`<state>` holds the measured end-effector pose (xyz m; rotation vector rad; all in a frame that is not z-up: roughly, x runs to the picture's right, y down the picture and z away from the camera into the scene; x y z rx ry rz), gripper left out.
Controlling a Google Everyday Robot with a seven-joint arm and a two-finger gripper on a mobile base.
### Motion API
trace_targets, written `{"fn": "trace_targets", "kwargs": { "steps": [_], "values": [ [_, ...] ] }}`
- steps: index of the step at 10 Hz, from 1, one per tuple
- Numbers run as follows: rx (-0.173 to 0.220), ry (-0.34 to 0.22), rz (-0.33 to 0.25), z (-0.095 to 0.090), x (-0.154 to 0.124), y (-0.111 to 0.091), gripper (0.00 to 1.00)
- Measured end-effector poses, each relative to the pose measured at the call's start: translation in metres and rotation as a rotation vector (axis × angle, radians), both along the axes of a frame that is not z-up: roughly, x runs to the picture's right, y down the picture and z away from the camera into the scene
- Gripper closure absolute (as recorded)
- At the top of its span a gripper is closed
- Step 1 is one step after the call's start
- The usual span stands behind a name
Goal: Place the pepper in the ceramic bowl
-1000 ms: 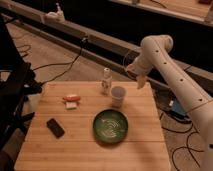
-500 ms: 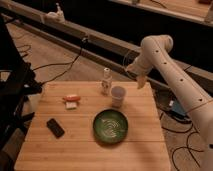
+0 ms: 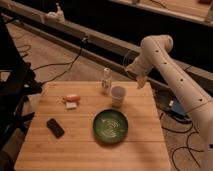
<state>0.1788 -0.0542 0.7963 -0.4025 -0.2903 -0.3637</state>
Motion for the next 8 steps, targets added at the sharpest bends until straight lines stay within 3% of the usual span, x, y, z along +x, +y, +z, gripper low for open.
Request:
{"fn": "trace_targets", "kwargs": {
  "steps": [6,8],
  "values": [
    [-0.001,0.000,0.000,0.001,0.000,0.000,0.25],
    [-0.001,-0.036,-0.030,-0.003,-0.013,-0.005,0.25]
  ]
}}
